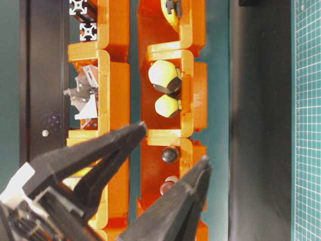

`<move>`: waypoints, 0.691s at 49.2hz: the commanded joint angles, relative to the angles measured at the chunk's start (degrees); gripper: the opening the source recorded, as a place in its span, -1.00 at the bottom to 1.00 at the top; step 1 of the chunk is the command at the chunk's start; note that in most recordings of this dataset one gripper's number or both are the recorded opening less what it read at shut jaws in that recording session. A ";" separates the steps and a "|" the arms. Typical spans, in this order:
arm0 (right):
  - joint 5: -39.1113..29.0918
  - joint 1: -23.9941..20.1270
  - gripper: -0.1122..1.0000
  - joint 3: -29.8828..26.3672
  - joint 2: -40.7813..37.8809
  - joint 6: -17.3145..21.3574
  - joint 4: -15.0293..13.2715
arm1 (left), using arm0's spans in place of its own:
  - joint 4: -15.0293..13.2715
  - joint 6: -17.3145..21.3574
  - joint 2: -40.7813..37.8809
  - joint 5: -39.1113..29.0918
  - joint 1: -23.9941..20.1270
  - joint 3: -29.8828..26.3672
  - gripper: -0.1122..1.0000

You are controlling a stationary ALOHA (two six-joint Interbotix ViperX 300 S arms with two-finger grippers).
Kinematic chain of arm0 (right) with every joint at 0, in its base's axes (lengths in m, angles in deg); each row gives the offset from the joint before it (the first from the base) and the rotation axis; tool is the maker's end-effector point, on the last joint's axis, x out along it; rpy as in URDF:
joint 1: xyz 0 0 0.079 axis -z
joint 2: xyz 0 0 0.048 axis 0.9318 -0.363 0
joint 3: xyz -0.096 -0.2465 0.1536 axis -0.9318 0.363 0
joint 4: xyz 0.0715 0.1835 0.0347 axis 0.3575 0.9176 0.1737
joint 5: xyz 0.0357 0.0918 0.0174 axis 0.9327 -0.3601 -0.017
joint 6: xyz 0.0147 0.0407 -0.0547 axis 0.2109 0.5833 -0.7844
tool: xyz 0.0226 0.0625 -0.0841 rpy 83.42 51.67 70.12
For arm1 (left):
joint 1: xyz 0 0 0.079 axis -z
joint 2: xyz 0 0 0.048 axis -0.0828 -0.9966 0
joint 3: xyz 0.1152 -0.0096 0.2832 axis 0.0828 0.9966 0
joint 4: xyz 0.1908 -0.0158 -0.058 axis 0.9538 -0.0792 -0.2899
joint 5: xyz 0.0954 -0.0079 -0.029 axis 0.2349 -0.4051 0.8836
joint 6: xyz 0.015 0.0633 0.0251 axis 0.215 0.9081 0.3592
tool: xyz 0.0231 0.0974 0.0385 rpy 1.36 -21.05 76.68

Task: Pick scraper from container rack with left arm.

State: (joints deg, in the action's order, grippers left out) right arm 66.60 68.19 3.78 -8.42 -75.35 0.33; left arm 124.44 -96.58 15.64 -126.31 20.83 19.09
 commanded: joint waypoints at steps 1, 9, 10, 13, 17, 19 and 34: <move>0.26 0.09 -0.78 -1.32 -0.35 0.00 0.09 | 0.09 -2.11 2.64 0.18 0.62 0.70 0.78; 0.26 0.18 -0.78 -1.41 -0.35 0.09 0.09 | 0.18 -6.59 5.62 -0.44 2.20 3.60 0.78; 0.26 0.18 -0.78 -1.41 -0.35 0.00 0.09 | 0.09 -7.73 6.15 -0.70 2.37 4.13 0.77; 0.26 0.18 -0.78 -1.32 -0.26 0.00 0.09 | 0.09 -11.87 8.17 -1.41 2.90 5.45 0.77; 0.26 0.18 -0.78 -1.41 -0.26 0.00 0.09 | 0.18 -18.19 11.25 -1.67 3.25 7.65 0.77; 0.26 0.18 -0.78 -1.41 -0.18 0.00 0.09 | 0.18 -21.27 13.27 -1.67 3.43 8.88 0.77; 0.26 0.18 -0.78 -1.41 -0.18 0.00 0.09 | 0.18 -26.63 25.93 -1.85 3.25 13.97 0.76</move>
State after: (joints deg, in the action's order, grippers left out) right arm 66.60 68.28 3.78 -8.25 -75.35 0.33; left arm 124.35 -122.86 37.35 -128.15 24.25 32.89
